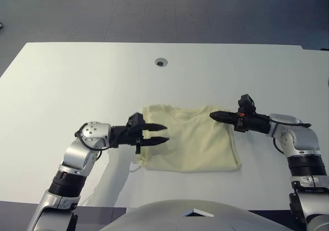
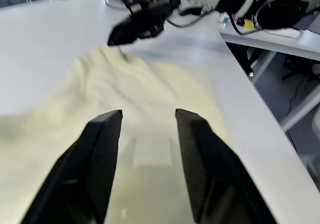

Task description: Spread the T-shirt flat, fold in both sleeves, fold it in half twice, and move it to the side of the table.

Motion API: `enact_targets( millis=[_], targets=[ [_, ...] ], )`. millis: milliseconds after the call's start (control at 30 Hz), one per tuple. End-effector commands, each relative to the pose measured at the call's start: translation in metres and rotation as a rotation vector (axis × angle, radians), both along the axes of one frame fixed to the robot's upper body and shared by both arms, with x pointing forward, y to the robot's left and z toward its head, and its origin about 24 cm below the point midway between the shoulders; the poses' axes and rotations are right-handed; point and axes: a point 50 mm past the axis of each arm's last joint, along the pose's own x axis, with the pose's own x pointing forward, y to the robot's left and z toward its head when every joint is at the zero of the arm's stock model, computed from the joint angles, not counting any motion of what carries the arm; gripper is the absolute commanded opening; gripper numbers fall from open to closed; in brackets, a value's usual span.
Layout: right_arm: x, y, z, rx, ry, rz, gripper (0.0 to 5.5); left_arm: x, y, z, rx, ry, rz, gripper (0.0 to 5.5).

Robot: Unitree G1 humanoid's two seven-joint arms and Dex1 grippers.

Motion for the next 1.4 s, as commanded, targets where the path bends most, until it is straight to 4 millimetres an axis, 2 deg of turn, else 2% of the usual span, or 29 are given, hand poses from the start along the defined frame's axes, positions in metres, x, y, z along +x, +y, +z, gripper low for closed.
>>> enact_targets(
  millis=[33,133,267,367,567,700,867,1033,1200,1400],
  targets=[
    [0.008,-0.003,-0.011,-0.084,0.017,-0.026,0.00,-0.012,0.010,-0.022,0.142,0.061,-0.049,1.12],
    [0.013,-0.011,-0.019,-0.137,0.027,-0.065,0.00,-0.019,0.021,-0.043,0.277,0.114,-0.088,0.62],
    [0.020,-0.018,-0.023,-0.138,0.027,-0.111,0.00,-0.029,0.028,-0.057,0.317,0.180,-0.125,0.03],
    [0.024,-0.018,-0.022,-0.105,0.028,-0.118,0.00,-0.032,0.030,-0.059,0.313,0.190,-0.140,0.03],
    [0.024,-0.015,-0.015,-0.039,0.013,-0.098,0.00,-0.026,0.029,-0.057,0.301,0.156,-0.133,0.03],
    [0.022,-0.011,0.002,0.053,-0.013,-0.074,0.00,-0.022,0.026,-0.053,0.277,0.120,-0.139,0.03],
    [0.016,-0.012,0.031,0.127,-0.074,-0.044,0.00,-0.009,0.025,-0.039,0.230,0.027,-0.094,0.91],
    [0.016,-0.015,0.041,0.023,-0.166,-0.041,0.00,0.010,0.028,-0.006,0.110,-0.102,0.017,1.70],
    [0.021,-0.013,0.032,-0.238,-0.332,0.006,0.00,0.005,0.037,0.006,0.062,-0.131,0.066,2.45],
    [0.028,-0.007,0.024,-0.376,-0.427,0.063,0.00,-0.011,0.038,0.008,0.119,-0.173,0.048,3.46]
  ],
)
